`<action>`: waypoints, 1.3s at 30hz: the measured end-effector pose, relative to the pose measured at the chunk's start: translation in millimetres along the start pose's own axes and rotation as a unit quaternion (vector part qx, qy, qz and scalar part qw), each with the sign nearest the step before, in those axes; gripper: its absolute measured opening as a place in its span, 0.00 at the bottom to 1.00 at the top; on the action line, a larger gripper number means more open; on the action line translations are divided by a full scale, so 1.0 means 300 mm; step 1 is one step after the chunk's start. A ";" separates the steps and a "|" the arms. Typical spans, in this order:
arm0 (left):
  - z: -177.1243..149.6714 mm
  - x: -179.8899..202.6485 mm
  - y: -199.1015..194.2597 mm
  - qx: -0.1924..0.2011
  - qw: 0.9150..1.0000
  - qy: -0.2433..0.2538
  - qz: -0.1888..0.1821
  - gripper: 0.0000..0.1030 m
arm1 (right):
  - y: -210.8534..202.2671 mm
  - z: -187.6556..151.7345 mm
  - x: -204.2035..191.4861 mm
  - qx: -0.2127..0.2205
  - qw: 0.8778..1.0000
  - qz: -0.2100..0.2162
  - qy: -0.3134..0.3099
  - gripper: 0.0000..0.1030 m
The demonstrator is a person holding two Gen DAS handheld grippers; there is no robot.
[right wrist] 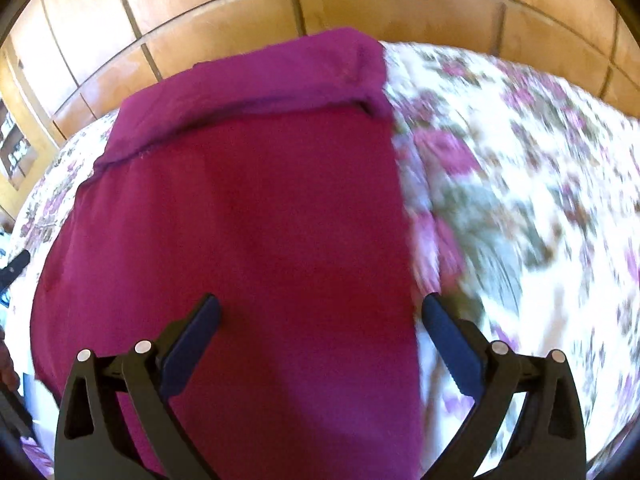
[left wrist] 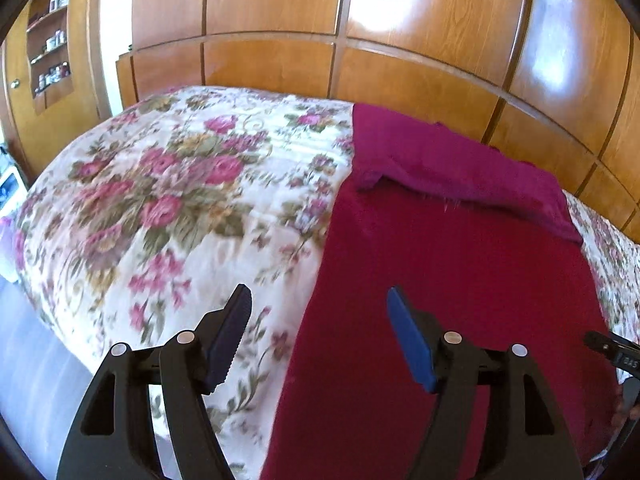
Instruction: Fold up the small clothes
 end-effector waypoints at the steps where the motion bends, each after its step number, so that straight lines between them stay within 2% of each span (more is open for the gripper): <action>1: -0.014 -0.003 -0.002 -0.003 1.000 -0.001 -0.001 0.67 | -0.013 -0.014 0.015 -0.002 1.000 0.005 0.003 0.98; 7: -0.134 -0.039 -0.010 -0.048 0.999 -0.019 -0.020 0.67 | -0.093 -0.113 0.047 -0.025 0.999 0.034 -0.008 0.97; 9: -0.180 -0.046 -0.017 -0.066 0.997 -0.029 -0.036 0.62 | -0.117 -0.158 0.059 -0.039 0.998 0.040 -0.016 0.96; 13: -0.283 -0.052 -0.046 -0.094 0.991 -0.051 -0.078 0.55 | -0.159 -0.222 0.090 -0.055 0.997 0.038 -0.030 0.74; 15: -0.319 -0.038 -0.049 -0.105 0.987 -0.061 -0.108 0.45 | -0.174 -0.247 0.099 -0.059 0.997 0.035 -0.034 0.64; 16: -0.328 -0.031 -0.049 -0.106 0.986 -0.062 -0.116 0.40 | -0.178 -0.253 0.101 -0.063 0.997 0.033 -0.036 0.56; 18: -0.337 -0.007 -0.052 -0.105 0.985 -0.055 -0.128 0.21 | -0.181 -0.263 0.091 -0.077 0.995 0.043 -0.043 0.21; 19: -0.334 0.002 -0.057 -0.104 0.985 -0.049 -0.131 0.16 | -0.183 -0.268 0.081 -0.078 0.995 0.043 -0.048 0.09; 21: -0.320 0.013 -0.072 -0.098 0.984 -0.041 -0.140 0.10 | -0.187 -0.272 0.054 -0.079 0.994 0.043 -0.066 0.08; 24: -0.287 0.000 -0.105 -0.086 0.983 -0.044 -0.158 0.10 | -0.223 -0.227 0.023 -0.082 0.992 0.090 -0.041 0.07; 27: -0.214 -0.028 -0.151 -0.057 0.978 -0.063 -0.191 0.10 | -0.272 -0.129 -0.003 -0.058 0.989 0.138 -0.012 0.07; 29: -0.138 -0.040 -0.176 -0.023 0.975 -0.074 -0.207 0.10 | -0.282 -0.043 -0.022 -0.040 0.985 0.167 0.008 0.07; 31: -0.071 -0.038 -0.174 -0.002 0.973 -0.075 -0.218 0.10 | -0.264 0.034 -0.038 -0.030 0.982 0.183 0.027 0.07; 36: 0.143 -0.010 -0.059 0.014 0.976 -0.066 -0.206 0.10 | -0.150 0.220 -0.048 -0.010 0.983 0.172 0.058 0.07; 39: 0.270 0.013 0.043 0.015 0.979 -0.059 -0.196 0.10 | -0.067 0.320 -0.027 -0.010 0.987 0.147 0.072 0.07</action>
Point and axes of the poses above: each gripper's, at about its wrist camera, not at the fingertips, and y roughly the way its jaws point, x to its right, z to its top, the point moved 5 cm from there along y, roughly the way its jaws point, and after that the axes turned 14 degrees about y, right-handed, at the moved point
